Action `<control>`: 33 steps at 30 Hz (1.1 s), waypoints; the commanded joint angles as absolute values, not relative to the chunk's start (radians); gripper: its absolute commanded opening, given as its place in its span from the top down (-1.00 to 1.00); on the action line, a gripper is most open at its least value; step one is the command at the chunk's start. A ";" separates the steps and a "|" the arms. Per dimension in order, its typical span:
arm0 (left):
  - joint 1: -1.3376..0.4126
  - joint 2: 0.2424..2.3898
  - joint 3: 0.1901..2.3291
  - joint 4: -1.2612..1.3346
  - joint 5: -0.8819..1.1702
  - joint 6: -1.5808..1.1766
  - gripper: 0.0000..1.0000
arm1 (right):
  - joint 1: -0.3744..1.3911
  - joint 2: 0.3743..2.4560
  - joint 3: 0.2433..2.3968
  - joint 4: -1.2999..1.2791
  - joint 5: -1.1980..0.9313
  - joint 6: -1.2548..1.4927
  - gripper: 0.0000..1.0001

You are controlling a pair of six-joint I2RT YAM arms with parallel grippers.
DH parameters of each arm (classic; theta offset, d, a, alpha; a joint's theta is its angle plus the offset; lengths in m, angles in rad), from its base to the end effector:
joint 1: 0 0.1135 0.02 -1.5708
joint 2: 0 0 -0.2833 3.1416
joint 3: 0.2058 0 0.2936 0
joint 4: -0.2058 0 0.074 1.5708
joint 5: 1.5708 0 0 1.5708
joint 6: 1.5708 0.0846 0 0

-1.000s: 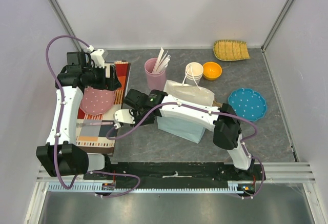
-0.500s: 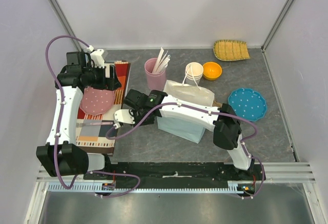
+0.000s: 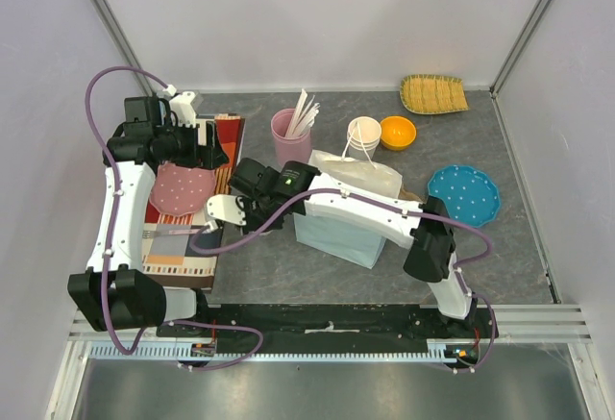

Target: Pack the takeout coffee

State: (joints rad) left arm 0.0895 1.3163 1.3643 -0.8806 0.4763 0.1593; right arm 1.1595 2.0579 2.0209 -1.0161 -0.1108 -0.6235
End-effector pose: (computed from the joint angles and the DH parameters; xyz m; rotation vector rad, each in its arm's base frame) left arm 0.3354 -0.0088 0.3510 0.2986 2.3106 -0.4474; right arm 0.1994 0.4806 0.2758 -2.0880 1.6360 0.3278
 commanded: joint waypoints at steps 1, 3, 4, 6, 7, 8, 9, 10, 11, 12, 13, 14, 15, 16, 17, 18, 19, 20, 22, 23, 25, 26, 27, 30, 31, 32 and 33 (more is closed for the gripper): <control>0.094 1.321 1.405 -0.864 0.508 0.196 -0.83 | 1.173 1.988 2.135 -1.052 -0.155 -0.554 1.00; 0.095 1.318 1.407 -0.864 0.508 0.195 -0.83 | 1.180 1.977 2.166 -1.066 -0.153 -0.519 1.00; 0.095 1.316 1.407 -0.864 0.509 0.195 -0.83 | 1.183 1.971 2.193 -1.080 -0.156 -0.508 1.00; 0.095 1.315 1.410 -0.864 0.511 0.193 -0.83 | 1.186 1.950 2.216 -1.088 -0.172 -0.474 1.00; 0.095 1.312 1.410 -0.864 0.509 0.193 -0.83 | 1.187 1.944 2.238 -1.091 -0.176 -0.462 1.00; 0.095 1.310 1.410 -0.862 0.508 0.193 -0.84 | 1.189 1.928 2.249 -1.094 -0.176 -0.451 1.00; 0.095 1.307 1.410 -0.864 0.508 0.195 -0.83 | 1.189 1.919 2.261 -1.094 -0.175 -0.439 1.00; 0.095 1.307 1.411 -0.864 0.505 0.193 -0.83 | 1.190 1.910 2.282 -1.100 -0.173 -0.416 1.00; 0.095 1.304 1.411 -0.864 0.503 0.193 -0.83 | 1.189 1.895 2.292 -1.098 -0.170 -0.402 1.00; 0.095 1.304 1.411 -0.864 0.502 0.195 -0.84 | 1.190 1.882 2.301 -1.101 -0.164 -0.390 1.00; 0.095 1.302 1.411 -0.864 0.500 0.193 -0.84 | 1.189 1.873 2.316 -1.101 -0.149 -0.370 1.00; 0.095 1.301 1.411 -0.864 0.500 0.192 -0.84 | 1.189 1.850 2.319 -1.101 -0.141 -0.362 1.00; 0.095 1.302 1.411 -0.862 0.500 0.192 -0.84 | 1.190 1.836 2.324 -1.101 -0.135 -0.356 1.00; 0.095 1.302 1.411 -0.864 0.503 0.189 -0.84 | 1.189 1.821 2.329 -1.100 -0.127 -0.351 1.00; 0.095 1.301 1.411 -0.862 0.500 0.189 -0.84 | 1.189 1.797 2.332 -1.097 -0.126 -0.341 1.00; 0.095 1.299 1.411 -0.862 0.502 0.189 -0.84 | 1.190 1.784 2.333 -1.094 -0.120 -0.330 1.00; 0.095 1.298 1.411 -0.862 0.502 0.190 -0.83 | 1.190 1.770 2.341 -1.082 -0.115 -0.322 1.00; 0.095 1.296 1.411 -0.864 0.502 0.189 -0.84 | 1.190 1.743 2.344 -1.074 -0.106 -0.302 1.00; 0.095 1.292 1.407 -0.864 0.509 0.192 -0.84 | 1.190 1.705 2.344 -1.045 -0.081 -0.281 1.00; 0.095 1.290 1.405 -0.862 0.512 0.192 -0.84 | 1.189 1.691 2.344 -1.039 -0.049 -0.264 1.00; 0.095 1.287 1.401 -0.864 0.518 0.193 -0.84 | 1.190 1.658 2.342 -1.034 -0.011 -0.253 1.00; 0.095 1.287 1.399 -0.864 0.518 0.195 -0.83 | 1.189 1.648 2.339 -1.032 0.045 -0.246 1.00; 0.095 1.287 1.399 -0.862 0.518 0.195 -0.84 | 1.189 1.637 2.332 -1.034 0.067 -0.232 1.00; 0.095 1.289 1.399 -0.862 0.523 0.193 -0.83 | 1.190 1.586 2.298 -1.034 0.162 -0.198 1.00; 0.095 1.287 1.399 -0.862 0.526 0.193 -0.83 | 1.189 1.557 2.286 -1.037 0.185 -0.187 1.00; 0.095 1.285 1.399 -0.862 0.529 0.192 -0.83 | 1.190 1.542 2.272 -1.040 0.210 -0.177 1.00; 0.095 1.284 1.399 -0.862 0.531 0.192 -0.83 | 1.189 1.525 2.241 -1.046 0.262 -0.167 1.00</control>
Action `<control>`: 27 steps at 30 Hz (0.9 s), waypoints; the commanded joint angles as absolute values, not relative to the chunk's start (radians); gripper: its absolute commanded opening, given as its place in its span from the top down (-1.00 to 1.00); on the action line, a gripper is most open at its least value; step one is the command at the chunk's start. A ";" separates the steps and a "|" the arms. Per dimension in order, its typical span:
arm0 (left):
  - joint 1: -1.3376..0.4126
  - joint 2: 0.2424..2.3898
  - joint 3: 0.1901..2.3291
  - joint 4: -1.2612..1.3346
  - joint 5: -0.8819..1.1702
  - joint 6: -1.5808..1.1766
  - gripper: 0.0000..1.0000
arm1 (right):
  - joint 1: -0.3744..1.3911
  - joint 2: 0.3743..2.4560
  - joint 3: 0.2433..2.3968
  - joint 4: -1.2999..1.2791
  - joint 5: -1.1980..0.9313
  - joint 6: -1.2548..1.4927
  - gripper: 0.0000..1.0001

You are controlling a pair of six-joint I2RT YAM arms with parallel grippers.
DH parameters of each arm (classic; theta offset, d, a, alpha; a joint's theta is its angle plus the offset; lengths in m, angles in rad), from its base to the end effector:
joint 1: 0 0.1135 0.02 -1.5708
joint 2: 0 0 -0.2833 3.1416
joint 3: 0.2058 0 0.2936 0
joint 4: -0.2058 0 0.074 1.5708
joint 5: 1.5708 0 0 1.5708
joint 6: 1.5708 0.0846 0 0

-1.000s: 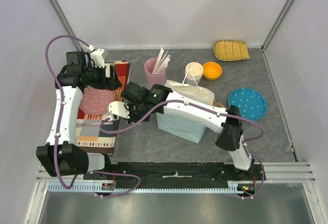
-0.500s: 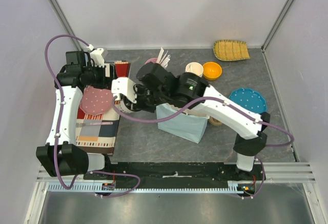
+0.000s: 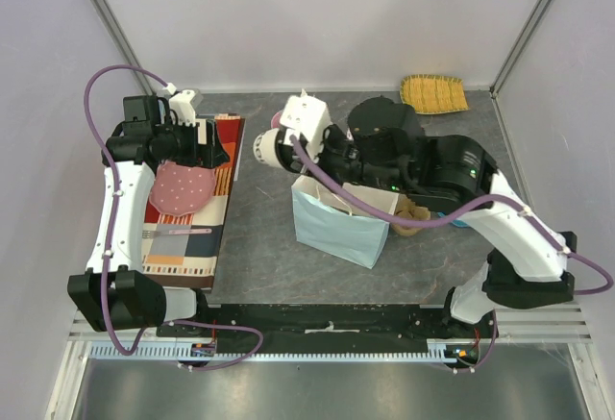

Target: Pack the takeout coffee

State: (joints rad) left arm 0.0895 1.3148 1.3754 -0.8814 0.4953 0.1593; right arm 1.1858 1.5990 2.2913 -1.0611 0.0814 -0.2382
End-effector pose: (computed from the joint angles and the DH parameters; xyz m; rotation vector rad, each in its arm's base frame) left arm 0.3349 -0.0103 0.3563 0.3094 2.2935 -0.4653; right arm 0.1411 0.3298 0.5693 -1.2501 1.5331 0.5469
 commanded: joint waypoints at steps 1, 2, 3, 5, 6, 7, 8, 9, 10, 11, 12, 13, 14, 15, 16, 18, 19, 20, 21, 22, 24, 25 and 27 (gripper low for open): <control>0.095 1.285 1.399 -0.864 0.535 0.190 -0.83 | 1.189 1.497 2.227 -1.052 0.285 -0.152 1.00; 0.095 1.284 1.397 -0.864 0.537 0.192 -0.83 | 1.187 1.482 2.212 -1.057 0.313 -0.144 1.00; 0.095 1.285 1.397 -0.862 0.538 0.189 -0.83 | 1.189 1.467 2.183 -1.069 0.348 -0.137 1.00; 0.095 1.287 1.396 -0.862 0.546 0.187 -0.83 | 1.184 1.427 2.154 -1.077 0.374 -0.117 1.00; 0.097 1.287 1.393 -0.862 0.549 0.186 -0.83 | 1.183 1.413 2.128 -1.086 0.385 -0.107 1.00; 0.094 1.287 1.393 -0.862 0.555 0.186 -0.83 | 1.180 1.396 2.114 -1.094 0.397 -0.094 1.00; 0.094 1.285 1.390 -0.862 0.560 0.186 -0.83 | 1.174 1.388 2.102 -1.104 0.403 -0.084 1.00; 0.097 1.285 1.388 -0.864 0.567 0.184 -0.83 | 1.169 1.382 2.074 -1.109 0.402 -0.080 1.00; 0.095 1.287 1.388 -0.862 0.571 0.184 -0.83 | 1.166 1.368 2.057 -1.109 0.397 -0.077 1.00; 0.095 1.285 1.387 -0.862 0.574 0.184 -0.83 | 1.161 1.362 2.039 -1.111 0.390 -0.068 1.00; 0.097 1.284 1.387 -0.862 0.578 0.186 -0.83 | 1.155 1.358 2.008 -1.114 0.381 -0.063 1.00; 0.094 1.284 1.387 -0.864 0.580 0.186 -0.83 | 1.138 1.353 1.996 -1.115 0.347 -0.055 1.00; 0.095 1.282 1.387 -0.864 0.581 0.186 -0.83 | 1.125 1.350 1.988 -1.124 0.324 -0.040 1.00; 0.094 1.281 1.387 -0.862 0.587 0.184 -0.83 | 1.112 1.350 1.982 -1.130 0.301 -0.026 1.00; 0.094 1.281 1.387 -0.862 0.591 0.186 -0.83 | 1.073 1.354 1.982 -1.137 0.270 -0.015 1.00; 0.094 1.281 1.384 -0.864 0.600 0.184 -0.83 | 1.025 1.368 1.988 -1.173 0.172 0.003 1.00; 0.095 1.279 1.382 -0.864 0.603 0.184 -0.83 | 0.984 1.390 1.991 -1.189 0.146 0.027 1.00; 0.094 1.278 1.381 -0.862 0.607 0.183 -0.83 | 0.968 1.406 2.009 -1.228 0.114 0.038 1.00; 0.094 1.278 1.379 -0.864 0.615 0.183 -0.83 | 0.956 1.442 2.022 -1.250 0.107 0.043 1.00; 0.094 1.278 1.378 -0.862 0.618 0.184 -0.83 | 0.937 1.459 2.034 -1.267 0.100 0.041 1.00; 0.094 1.276 1.373 -0.864 0.627 0.183 -0.83 | 0.930 1.491 2.052 -1.285 0.052 0.035 1.00; 0.092 1.273 1.373 -0.862 0.632 0.184 -0.83 | 0.928 1.500 2.060 -1.282 0.038 0.029 1.00; 0.091 1.273 1.371 -0.864 0.641 0.187 -0.83 | 0.928 1.528 2.083 -1.298 0.037 0.029 1.00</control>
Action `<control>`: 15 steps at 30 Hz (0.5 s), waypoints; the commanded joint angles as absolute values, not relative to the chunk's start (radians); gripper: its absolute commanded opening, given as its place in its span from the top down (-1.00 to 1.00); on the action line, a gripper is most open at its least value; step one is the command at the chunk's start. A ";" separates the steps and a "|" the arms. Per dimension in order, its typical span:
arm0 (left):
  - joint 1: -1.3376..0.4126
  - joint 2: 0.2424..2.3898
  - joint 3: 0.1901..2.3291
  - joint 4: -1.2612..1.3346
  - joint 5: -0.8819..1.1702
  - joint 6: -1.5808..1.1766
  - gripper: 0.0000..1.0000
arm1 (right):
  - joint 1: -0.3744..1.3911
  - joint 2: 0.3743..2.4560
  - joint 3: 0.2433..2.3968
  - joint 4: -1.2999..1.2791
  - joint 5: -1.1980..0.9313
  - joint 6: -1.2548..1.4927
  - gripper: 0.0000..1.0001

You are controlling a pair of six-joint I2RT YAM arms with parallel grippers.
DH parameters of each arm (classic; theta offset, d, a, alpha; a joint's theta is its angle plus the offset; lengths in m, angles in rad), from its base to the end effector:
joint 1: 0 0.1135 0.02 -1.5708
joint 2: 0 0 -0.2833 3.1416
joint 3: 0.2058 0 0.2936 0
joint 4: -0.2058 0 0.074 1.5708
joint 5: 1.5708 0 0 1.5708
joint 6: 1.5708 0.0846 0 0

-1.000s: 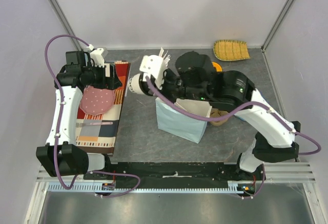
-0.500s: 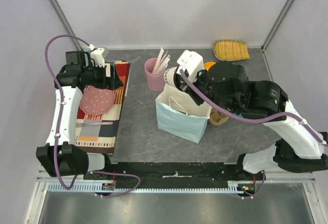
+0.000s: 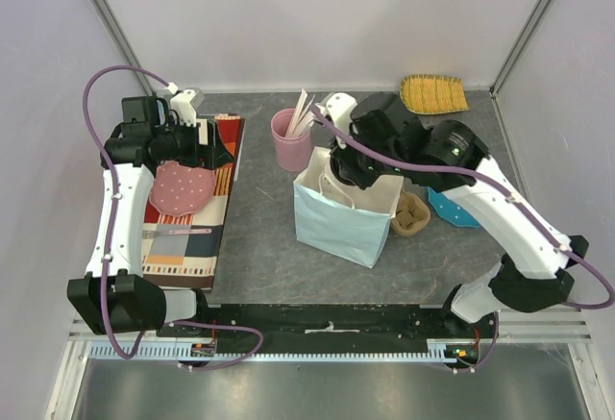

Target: Pack the takeout coffee

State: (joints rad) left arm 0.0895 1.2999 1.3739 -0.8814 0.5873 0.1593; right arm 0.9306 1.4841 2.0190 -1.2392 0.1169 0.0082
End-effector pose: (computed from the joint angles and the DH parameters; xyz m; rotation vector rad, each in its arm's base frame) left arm 0.3291 -0.0175 0.3632 0.3531 2.2498 -0.5658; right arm 0.2066 0.2608 0.4915 -0.9655 2.0824 0.3603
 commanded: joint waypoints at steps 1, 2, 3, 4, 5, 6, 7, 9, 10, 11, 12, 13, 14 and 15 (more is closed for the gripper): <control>0.091 1.273 1.373 -0.862 0.646 0.187 -0.83 | 0.928 1.538 2.095 -1.305 0.038 0.031 1.00; 0.086 1.275 1.374 -0.862 0.647 0.186 -0.83 | 0.928 1.548 2.115 -1.327 0.032 0.029 1.00; 0.084 1.273 1.376 -0.862 0.658 0.186 -0.82 | 0.928 1.566 2.126 -1.338 0.026 0.032 1.00; 0.081 1.275 1.376 -0.864 0.666 0.183 -0.82 | 0.928 1.577 2.135 -1.347 0.014 0.037 1.00; 0.075 1.279 1.377 -0.862 0.669 0.181 -0.81 | 0.930 1.583 2.143 -1.362 0.003 0.035 1.00; 0.071 1.284 1.379 -0.864 0.675 0.181 -0.80 | 0.930 1.592 2.140 -1.365 0.002 0.035 1.00; 0.063 1.287 1.379 -0.864 0.676 0.179 -0.79 | 0.928 1.600 2.135 -1.365 0.003 0.034 1.00; 0.043 1.296 1.381 -0.861 0.673 0.178 -0.77 | 0.928 1.620 2.125 -1.364 0.002 0.023 1.00; 0.035 1.298 1.382 -0.861 0.672 0.175 -0.76 | 0.928 1.629 2.120 -1.364 0.002 0.021 1.00; 0.019 1.299 1.384 -0.861 0.669 0.176 -0.75 | 0.928 1.637 2.120 -1.364 -0.023 0.018 1.00; 0.012 1.304 1.384 -0.861 0.666 0.176 -0.75 | 0.928 1.652 2.120 -1.365 -0.021 0.018 1.00; 0.012 1.305 1.387 -0.861 0.666 0.176 -0.75 | 0.928 1.658 2.120 -1.365 -0.017 0.020 1.00; -0.018 1.307 1.388 -0.861 0.664 0.178 -0.75 | 0.930 1.666 2.114 -1.365 -0.006 0.021 1.00; -0.023 1.307 1.390 -0.862 0.657 0.179 -0.75 | 0.928 1.677 2.111 -1.365 -0.006 0.020 1.00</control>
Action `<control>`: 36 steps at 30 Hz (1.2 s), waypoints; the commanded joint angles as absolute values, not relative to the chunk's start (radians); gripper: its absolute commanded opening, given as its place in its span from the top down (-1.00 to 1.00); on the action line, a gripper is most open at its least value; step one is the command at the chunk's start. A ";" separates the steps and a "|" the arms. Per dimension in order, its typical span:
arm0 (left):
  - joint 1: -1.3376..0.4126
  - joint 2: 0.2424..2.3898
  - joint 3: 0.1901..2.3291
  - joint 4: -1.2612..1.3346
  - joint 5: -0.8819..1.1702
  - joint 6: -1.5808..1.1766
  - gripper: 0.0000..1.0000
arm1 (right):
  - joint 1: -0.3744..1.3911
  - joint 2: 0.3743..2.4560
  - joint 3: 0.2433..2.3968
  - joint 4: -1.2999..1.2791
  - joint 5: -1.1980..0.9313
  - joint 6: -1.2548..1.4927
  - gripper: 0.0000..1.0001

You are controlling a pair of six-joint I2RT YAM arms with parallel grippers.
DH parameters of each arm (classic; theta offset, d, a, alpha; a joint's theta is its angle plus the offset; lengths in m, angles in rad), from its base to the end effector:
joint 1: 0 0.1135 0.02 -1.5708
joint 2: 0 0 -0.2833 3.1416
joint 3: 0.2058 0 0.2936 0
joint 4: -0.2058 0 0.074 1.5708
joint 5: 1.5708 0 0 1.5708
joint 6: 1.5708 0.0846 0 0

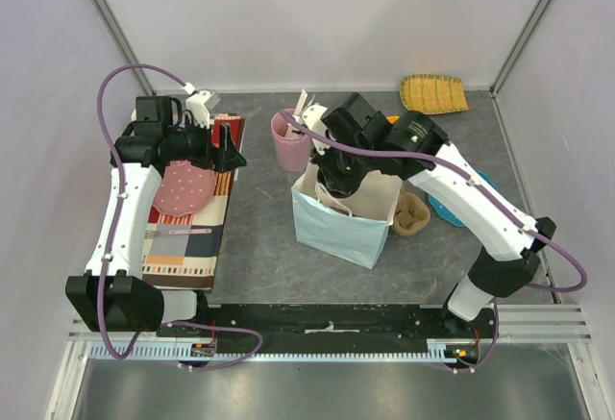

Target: Pack the takeout coffee

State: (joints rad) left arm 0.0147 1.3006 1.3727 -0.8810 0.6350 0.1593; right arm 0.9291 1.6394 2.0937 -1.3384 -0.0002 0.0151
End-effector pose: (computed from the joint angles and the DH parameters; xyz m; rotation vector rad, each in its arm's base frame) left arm 0.3255 -0.0454 0.3642 0.4590 2.2278 -0.6598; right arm 0.2226 0.2979 0.4535 -1.1031 2.2433 0.4066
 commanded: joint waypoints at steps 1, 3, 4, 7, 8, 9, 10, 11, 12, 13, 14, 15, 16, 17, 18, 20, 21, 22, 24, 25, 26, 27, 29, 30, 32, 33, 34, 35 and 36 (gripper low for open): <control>-0.029 1.308 1.391 -0.861 0.654 0.183 -0.75 | 0.928 1.681 2.106 -1.367 0.015 0.017 1.00; -0.041 1.310 1.394 -0.861 0.649 0.186 -0.75 | 0.928 1.701 2.088 -1.365 0.028 0.008 1.00; -0.046 1.315 1.396 -0.861 0.649 0.186 -0.75 | 0.928 1.707 2.083 -1.361 0.029 0.006 1.00; -0.064 1.316 1.399 -0.861 0.646 0.184 -0.75 | 0.928 1.730 2.091 -1.358 0.017 0.008 1.00; -0.075 1.318 1.397 -0.861 0.643 0.186 -0.75 | 0.928 1.733 2.091 -1.356 0.008 0.008 1.00; -0.083 1.318 1.397 -0.861 0.637 0.189 -0.75 | 0.928 1.736 2.086 -1.351 0.003 0.006 1.00; -0.087 1.316 1.397 -0.862 0.635 0.192 -0.75 | 0.930 1.735 2.080 -1.342 0.002 0.008 1.00; -0.097 1.315 1.399 -0.862 0.634 0.192 -0.75 | 0.930 1.732 2.056 -1.335 0.003 0.008 1.00; -0.098 1.315 1.401 -0.862 0.634 0.192 -0.75 | 0.928 1.732 2.042 -1.330 0.002 -0.018 1.00; -0.101 1.315 1.402 -0.862 0.635 0.192 -0.75 | 0.928 1.729 2.019 -1.316 0.002 -0.024 1.00; -0.103 1.316 1.404 -0.862 0.644 0.193 -0.75 | 0.928 1.732 2.010 -1.312 0.002 -0.028 1.00; -0.103 1.316 1.405 -0.864 0.649 0.199 -0.75 | 0.928 1.732 2.000 -1.305 0.002 -0.034 1.00; -0.104 1.315 1.411 -0.864 0.650 0.207 -0.75 | 0.928 1.732 1.990 -1.296 -0.023 -0.041 1.00; -0.104 1.313 1.416 -0.871 0.649 0.212 -0.75 | 0.930 1.733 1.988 -1.290 -0.025 -0.049 1.00; -0.104 1.313 1.420 -0.874 0.649 0.215 -0.75 | 0.930 1.733 1.985 -1.287 -0.025 -0.055 1.00; -0.104 1.315 1.430 -0.874 0.650 0.216 -0.75 | 0.928 1.738 1.968 -1.267 -0.031 -0.072 1.00; -0.104 1.315 1.431 -0.876 0.653 0.215 -0.75 | 0.928 1.741 1.964 -1.263 -0.031 -0.077 1.00; -0.104 1.318 1.434 -0.876 0.660 0.213 -0.75 | 0.928 1.744 1.951 -1.253 -0.034 -0.081 1.00; -0.104 1.321 1.433 -0.874 0.673 0.209 -0.75 | 0.927 1.747 1.934 -1.238 -0.044 -0.098 1.00; -0.104 1.322 1.433 -0.874 0.676 0.209 -0.75 | 0.927 1.747 1.922 -1.223 -0.052 -0.101 1.00; -0.104 1.325 1.431 -0.874 0.683 0.206 -0.75 | 0.925 1.750 1.921 -1.221 -0.066 -0.110 1.00; -0.104 1.328 1.431 -0.874 0.681 0.206 -0.75 | 0.920 1.752 1.916 -1.218 -0.072 -0.113 1.00; -0.106 1.333 1.430 -0.874 0.677 0.201 -0.75 | 0.917 1.758 1.902 -1.206 -0.077 -0.121 1.00; -0.106 1.335 1.431 -0.874 0.676 0.201 -0.75 | 0.917 1.762 1.898 -1.206 -0.077 -0.132 1.00; -0.106 1.328 1.430 -0.873 0.675 0.201 -0.75 | 0.916 1.778 1.885 -1.204 -0.069 -0.141 1.00; -0.106 1.327 1.427 -0.876 0.676 0.204 -0.75 | 0.917 1.781 1.881 -1.204 -0.064 -0.147 1.00; -0.106 1.321 1.425 -0.876 0.675 0.204 -0.75 | 0.916 1.787 1.870 -1.203 -0.063 -0.152 1.00; -0.106 1.319 1.424 -0.874 0.673 0.206 -0.75 | 0.916 1.790 1.865 -1.201 -0.067 -0.156 1.00; -0.106 1.319 1.422 -0.874 0.672 0.210 -0.75 | 0.917 1.793 1.862 -1.198 -0.072 -0.158 1.00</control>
State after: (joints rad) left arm -0.1024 1.3323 1.3941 -0.8852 0.6392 0.1768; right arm 0.9203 1.7748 1.8805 -1.2331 -0.0566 -0.1253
